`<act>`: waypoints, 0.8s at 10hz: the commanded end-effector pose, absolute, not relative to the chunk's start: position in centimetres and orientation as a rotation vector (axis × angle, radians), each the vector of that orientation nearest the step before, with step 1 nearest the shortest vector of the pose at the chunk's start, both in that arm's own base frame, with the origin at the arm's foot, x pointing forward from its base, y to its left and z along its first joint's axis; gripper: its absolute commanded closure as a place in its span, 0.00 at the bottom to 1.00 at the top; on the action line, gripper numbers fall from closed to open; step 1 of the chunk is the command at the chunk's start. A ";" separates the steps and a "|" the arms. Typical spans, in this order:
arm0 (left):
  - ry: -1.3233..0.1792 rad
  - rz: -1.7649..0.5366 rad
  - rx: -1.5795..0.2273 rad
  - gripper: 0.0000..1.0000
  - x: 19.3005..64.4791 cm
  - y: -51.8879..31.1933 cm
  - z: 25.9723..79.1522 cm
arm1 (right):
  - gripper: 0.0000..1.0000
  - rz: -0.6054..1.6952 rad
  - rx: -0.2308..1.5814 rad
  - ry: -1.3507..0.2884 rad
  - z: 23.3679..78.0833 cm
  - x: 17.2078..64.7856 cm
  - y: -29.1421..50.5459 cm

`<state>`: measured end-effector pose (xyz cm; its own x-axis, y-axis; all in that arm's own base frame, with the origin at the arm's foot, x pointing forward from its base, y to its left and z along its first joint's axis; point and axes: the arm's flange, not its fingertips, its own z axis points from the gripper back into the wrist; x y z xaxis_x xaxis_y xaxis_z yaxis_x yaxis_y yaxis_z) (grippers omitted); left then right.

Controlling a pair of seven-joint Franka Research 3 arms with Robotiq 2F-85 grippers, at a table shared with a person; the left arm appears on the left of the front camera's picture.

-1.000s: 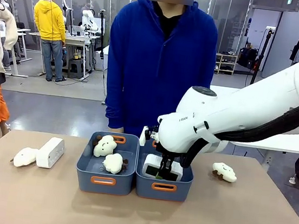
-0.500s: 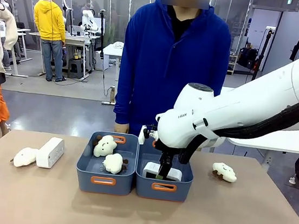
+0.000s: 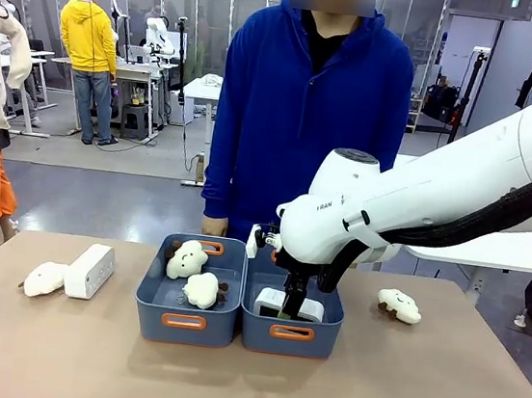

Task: Sort the digital clocks into the basket.
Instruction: Pick up the Digital clock from the table and place it into the empty Plastic storage basket.

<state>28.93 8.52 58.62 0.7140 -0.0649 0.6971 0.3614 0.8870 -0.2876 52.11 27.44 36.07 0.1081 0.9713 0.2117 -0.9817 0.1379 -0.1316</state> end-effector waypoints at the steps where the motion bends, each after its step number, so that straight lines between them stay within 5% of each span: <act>1: -0.734 -0.259 -0.412 0.00 28.8 8.6 58.6 | 0.00 1.436 0.039 -0.281 36.0 52.2 27.4; 6: -0.734 -0.259 -0.412 0.00 28.8 8.6 58.6 | 0.00 1.437 0.046 -0.272 36.1 52.1 27.4; 8: -0.734 -0.259 -0.412 0.00 28.8 8.6 58.6 | 0.00 1.377 0.121 -0.368 41.2 48.1 20.9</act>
<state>28.93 8.53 58.60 0.7143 -0.0645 0.6969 0.3612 0.8869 -0.2881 51.12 25.02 38.53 0.1435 0.9513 0.2728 -0.9745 0.1838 -0.1284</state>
